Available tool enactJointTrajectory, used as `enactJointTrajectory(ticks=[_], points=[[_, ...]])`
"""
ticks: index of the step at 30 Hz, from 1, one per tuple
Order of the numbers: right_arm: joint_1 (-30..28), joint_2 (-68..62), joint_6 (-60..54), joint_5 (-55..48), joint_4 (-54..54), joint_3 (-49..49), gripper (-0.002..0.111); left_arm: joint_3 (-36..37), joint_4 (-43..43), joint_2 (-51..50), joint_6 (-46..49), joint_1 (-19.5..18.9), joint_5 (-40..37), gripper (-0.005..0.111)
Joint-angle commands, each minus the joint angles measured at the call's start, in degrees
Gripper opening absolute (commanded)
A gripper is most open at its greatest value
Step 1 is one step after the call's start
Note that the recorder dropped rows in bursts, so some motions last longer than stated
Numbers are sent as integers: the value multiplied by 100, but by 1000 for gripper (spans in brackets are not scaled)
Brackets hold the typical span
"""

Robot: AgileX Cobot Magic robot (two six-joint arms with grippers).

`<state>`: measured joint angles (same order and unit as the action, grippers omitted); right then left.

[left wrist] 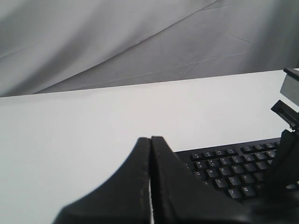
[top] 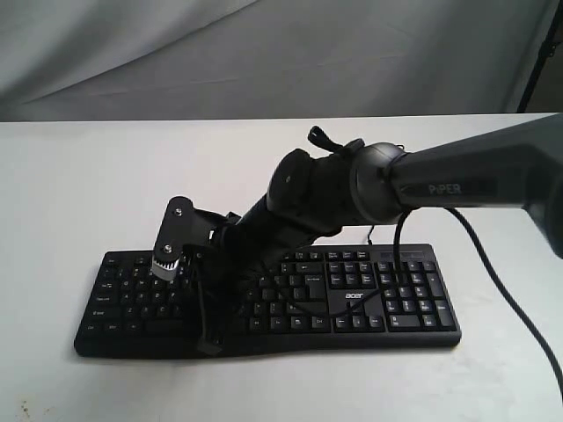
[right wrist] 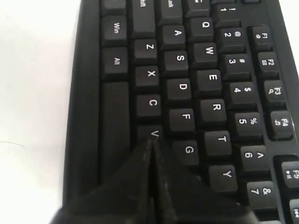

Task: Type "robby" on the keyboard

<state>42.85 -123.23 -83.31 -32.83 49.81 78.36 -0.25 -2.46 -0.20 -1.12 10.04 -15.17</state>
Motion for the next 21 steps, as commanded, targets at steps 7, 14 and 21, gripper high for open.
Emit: enactJointTrajectory(ticks=[7,14,21], points=[[1,-52,28,-9,-36,41,0,25,-27,20,-16,32,33,0],[1,-116,28,-9,-20,41,0,25,-27,20,-16,32,33,0],[1,100,28,-9,-20,41,0,25,-27,20,-16,32,33,0]])
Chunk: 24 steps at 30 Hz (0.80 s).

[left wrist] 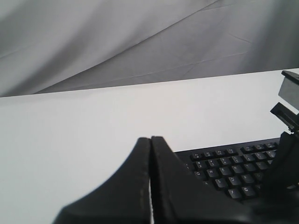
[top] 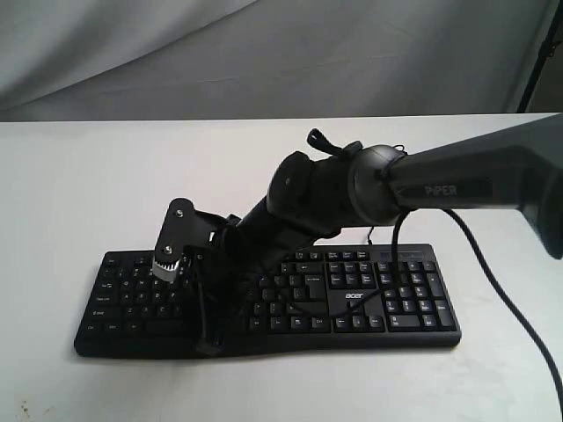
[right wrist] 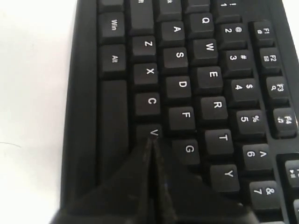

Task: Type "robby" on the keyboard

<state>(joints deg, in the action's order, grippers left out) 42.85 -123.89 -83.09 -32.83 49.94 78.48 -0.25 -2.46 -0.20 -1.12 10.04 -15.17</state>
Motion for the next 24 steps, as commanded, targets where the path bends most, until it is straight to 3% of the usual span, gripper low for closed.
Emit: enactJointTrajectory(ticks=[1,24], points=[[1,245,5,-9,-33,29,0,25,-27,20,-16,32,33,0],[-10,163,150,-51,-93,29,0,25,-27,20,-16,32,33,0]])
